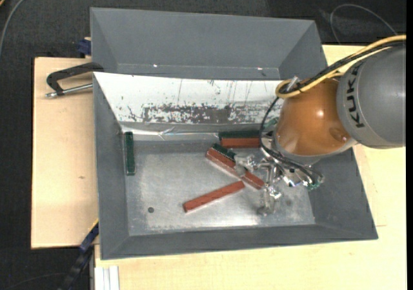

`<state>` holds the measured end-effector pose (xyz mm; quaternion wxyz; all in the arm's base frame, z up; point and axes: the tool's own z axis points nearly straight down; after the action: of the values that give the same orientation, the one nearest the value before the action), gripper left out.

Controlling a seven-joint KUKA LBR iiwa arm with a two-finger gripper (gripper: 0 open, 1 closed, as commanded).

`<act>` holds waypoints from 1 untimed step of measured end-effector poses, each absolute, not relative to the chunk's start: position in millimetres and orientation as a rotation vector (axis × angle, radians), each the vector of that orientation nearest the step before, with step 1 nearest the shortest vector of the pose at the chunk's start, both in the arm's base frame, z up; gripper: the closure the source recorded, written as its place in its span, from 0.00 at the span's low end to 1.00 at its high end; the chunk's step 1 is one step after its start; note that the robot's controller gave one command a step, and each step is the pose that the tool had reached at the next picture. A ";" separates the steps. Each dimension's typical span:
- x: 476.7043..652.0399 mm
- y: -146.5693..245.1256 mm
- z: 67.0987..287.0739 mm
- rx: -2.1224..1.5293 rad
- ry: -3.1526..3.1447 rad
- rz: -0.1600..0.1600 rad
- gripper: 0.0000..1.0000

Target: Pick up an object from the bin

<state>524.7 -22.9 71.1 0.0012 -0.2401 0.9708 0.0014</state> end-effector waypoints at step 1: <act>500.9 28.4 70.5 -1.302 2.858 0.005 0.00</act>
Offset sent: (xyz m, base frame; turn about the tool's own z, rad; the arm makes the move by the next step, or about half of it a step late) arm -0.0239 0.0483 -0.0011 -0.3688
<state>500.9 28.4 70.5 0.0006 -0.4146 0.9100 0.0016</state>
